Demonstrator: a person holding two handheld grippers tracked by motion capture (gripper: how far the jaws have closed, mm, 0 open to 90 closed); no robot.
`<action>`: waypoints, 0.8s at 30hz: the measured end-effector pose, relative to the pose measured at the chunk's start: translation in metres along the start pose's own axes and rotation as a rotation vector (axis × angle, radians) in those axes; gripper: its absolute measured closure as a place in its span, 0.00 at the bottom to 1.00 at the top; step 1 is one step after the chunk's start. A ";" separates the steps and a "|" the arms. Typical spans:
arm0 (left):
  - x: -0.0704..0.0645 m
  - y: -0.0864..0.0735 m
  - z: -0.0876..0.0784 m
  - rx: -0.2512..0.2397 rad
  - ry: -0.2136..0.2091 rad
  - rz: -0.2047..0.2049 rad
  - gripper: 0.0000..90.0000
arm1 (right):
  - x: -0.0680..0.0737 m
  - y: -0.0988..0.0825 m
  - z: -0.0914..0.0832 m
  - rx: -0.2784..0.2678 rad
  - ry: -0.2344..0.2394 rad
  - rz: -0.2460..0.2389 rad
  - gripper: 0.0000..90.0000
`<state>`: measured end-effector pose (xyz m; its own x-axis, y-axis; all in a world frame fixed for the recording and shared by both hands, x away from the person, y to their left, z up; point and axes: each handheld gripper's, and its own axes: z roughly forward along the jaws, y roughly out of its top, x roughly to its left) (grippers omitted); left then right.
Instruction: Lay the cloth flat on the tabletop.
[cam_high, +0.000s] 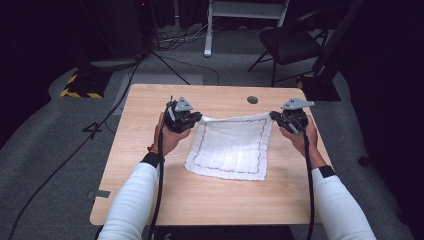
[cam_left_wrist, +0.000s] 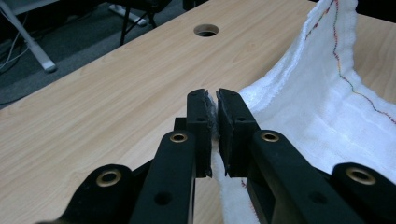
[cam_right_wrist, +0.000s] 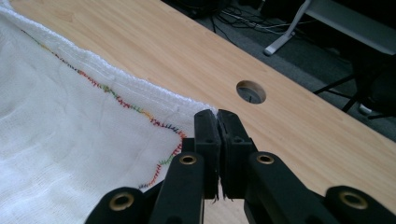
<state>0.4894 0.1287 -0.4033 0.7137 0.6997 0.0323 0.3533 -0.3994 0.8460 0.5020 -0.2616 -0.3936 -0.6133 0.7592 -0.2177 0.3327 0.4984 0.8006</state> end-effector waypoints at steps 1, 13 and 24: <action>0.002 0.001 0.001 0.000 0.002 -0.003 0.93 | 0.000 0.002 0.001 0.001 -0.004 -0.003 0.97; 0.018 -0.001 0.025 0.036 0.064 -0.039 0.92 | -0.006 0.011 0.033 0.041 -0.036 -0.004 0.97; 0.023 -0.017 0.057 0.167 0.153 -0.057 0.57 | -0.009 -0.001 0.065 0.117 -0.047 0.041 0.73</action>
<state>0.5347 0.1176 -0.4471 0.5942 0.8005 0.0776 0.4952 -0.4402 0.7490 0.5537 -0.2417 -0.4290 -0.5637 0.7977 -0.2144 0.4398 0.5096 0.7395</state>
